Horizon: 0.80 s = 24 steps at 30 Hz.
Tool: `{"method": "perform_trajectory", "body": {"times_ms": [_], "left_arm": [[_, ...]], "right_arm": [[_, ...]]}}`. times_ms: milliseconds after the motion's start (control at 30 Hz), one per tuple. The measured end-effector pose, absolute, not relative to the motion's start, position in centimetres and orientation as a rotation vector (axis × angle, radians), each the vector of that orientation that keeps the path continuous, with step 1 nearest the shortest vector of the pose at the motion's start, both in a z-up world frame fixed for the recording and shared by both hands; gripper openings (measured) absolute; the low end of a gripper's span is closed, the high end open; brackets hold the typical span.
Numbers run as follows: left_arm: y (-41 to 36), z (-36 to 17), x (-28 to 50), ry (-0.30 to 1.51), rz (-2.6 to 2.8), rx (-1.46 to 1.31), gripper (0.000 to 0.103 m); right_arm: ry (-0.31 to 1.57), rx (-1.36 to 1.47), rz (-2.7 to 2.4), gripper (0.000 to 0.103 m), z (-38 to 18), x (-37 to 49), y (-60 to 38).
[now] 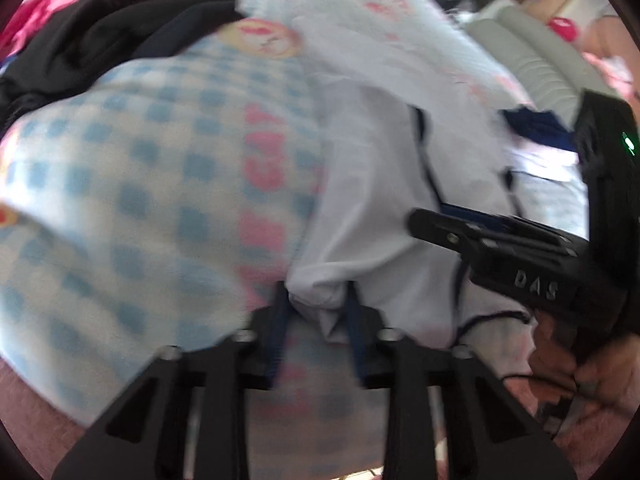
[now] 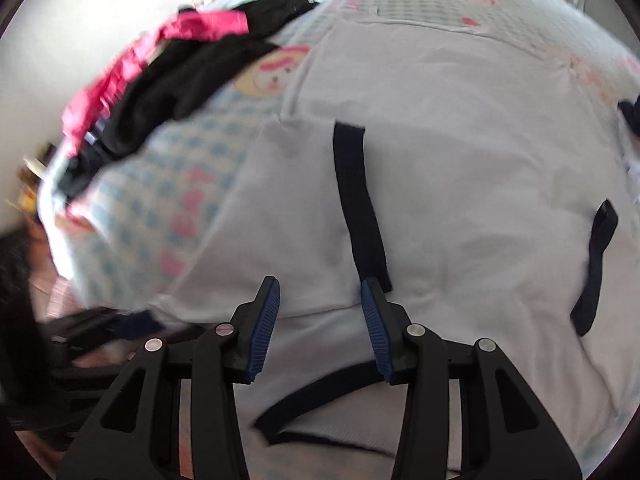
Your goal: Fold clothes
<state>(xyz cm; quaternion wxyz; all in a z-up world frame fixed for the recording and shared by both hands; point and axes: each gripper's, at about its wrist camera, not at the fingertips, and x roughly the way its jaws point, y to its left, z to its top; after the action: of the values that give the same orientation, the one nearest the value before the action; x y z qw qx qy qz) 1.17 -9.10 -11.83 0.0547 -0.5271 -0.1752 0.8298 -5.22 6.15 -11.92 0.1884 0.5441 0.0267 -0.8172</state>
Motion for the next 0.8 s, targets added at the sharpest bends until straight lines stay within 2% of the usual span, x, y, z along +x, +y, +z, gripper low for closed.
{"method": "perform_trajectory", "body": {"times_ms": [67,133,300,400,500,600,700,800], "left_arm": [[-10.4,-11.6,1.6,-0.656,2.539,-1.592,0.014],[-11.3,-11.3,2.3,-0.707,2.578,-1.575,0.014],[-10.5,-11.0,2.7,-0.648,2.572,-1.585,0.014],[-10.7,-10.2,3.6,-0.574,2.612,-1.586,0.014],[-12.0,-10.1,4.0,-0.590,2.665,-1.631,0.014],[-14.0,-9.4,4.1,-0.718,2.638,-1.528,0.013],[-13.0,-8.2,2.9,-0.648,2.626,-1.413,0.013],[-10.8,-8.7,0.6,-0.561,2.566,-1.415,0.013]], "right_arm": [[0.078,1.545,-2.313,0.042,-12.3,-5.3,6.4],[0.088,1.556,-2.342,0.040,-12.3,-5.3,7.1],[0.016,1.601,-2.364,0.040,-12.4,-5.6,9.3],[0.106,1.592,-2.389,0.040,-12.0,-5.3,8.7],[0.137,1.594,-2.402,0.040,-12.0,-5.4,8.5],[0.081,1.575,-2.395,0.040,-11.3,-5.1,8.7],[0.014,1.516,-2.364,0.040,-10.3,-4.8,8.3],[0.034,1.496,-2.348,0.040,-10.3,-4.6,7.3]]}}
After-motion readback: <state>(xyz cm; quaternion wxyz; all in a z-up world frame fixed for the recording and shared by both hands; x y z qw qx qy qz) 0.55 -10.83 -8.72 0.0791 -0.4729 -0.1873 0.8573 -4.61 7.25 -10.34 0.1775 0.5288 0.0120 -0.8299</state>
